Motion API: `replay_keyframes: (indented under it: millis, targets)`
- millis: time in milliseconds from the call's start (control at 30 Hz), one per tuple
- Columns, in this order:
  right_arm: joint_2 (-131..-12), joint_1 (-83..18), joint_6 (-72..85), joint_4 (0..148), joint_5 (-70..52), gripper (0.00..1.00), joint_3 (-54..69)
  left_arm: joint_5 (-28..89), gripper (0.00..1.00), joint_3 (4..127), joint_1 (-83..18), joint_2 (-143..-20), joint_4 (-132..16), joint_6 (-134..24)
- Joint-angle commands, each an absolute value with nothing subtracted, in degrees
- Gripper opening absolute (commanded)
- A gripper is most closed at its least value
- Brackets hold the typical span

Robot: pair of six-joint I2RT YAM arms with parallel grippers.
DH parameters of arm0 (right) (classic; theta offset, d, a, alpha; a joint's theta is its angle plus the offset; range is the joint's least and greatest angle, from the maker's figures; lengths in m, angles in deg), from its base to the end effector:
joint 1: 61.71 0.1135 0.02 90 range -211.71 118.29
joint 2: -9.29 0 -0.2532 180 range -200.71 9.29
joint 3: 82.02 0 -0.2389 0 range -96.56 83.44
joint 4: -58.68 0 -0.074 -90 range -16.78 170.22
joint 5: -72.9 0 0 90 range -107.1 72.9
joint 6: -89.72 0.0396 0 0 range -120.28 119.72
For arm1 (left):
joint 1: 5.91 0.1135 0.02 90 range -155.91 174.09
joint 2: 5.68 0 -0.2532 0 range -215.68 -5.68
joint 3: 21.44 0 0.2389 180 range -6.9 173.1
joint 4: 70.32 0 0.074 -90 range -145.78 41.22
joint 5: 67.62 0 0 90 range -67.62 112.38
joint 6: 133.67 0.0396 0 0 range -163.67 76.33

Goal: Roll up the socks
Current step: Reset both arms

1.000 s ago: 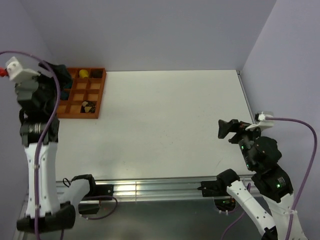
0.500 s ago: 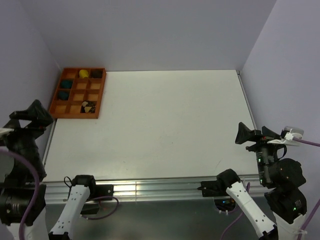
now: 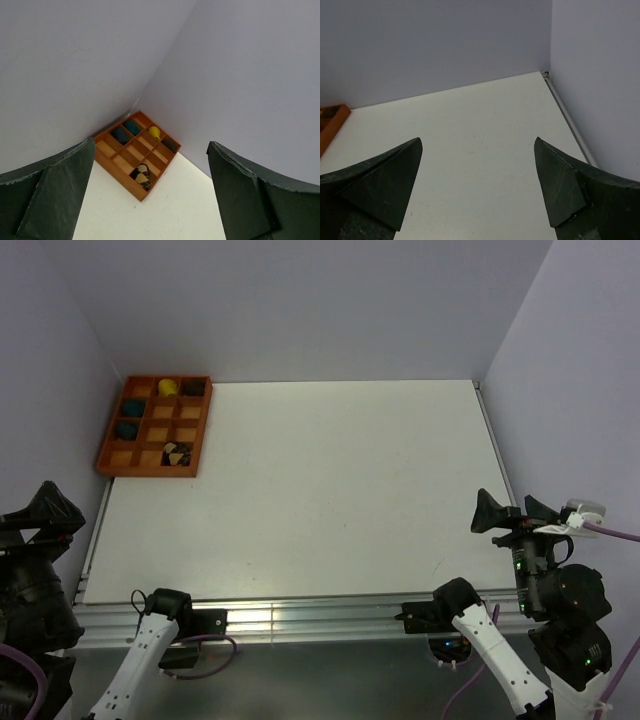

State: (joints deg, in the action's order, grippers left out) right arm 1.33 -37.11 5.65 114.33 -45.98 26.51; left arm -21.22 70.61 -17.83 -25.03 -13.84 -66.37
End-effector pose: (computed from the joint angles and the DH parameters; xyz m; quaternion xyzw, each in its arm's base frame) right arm -0.0071 -0.0243 0.3772 0.0823 0.6583 0.0342 0.7475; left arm -0.0426 0.0369 0.4542 -0.3481 0.5270 -0.0081 0.7753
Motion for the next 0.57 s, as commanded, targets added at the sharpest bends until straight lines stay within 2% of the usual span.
replay_keyframes:
  millis: [0, 533]
  targets:
    - [4.55, -37.19, 4.38, 111.99, -44.87, 1.0, 25.43, -24.47, 0.99, 69.21, -18.92, -23.34, -15.08, -64.77]
    - [3.32, -37.19, 3.85, 110.14, -43.9, 1.0, 25.25, -25.61, 0.99, 69.12, -20.32, -23.87, -16.84, -63.71]
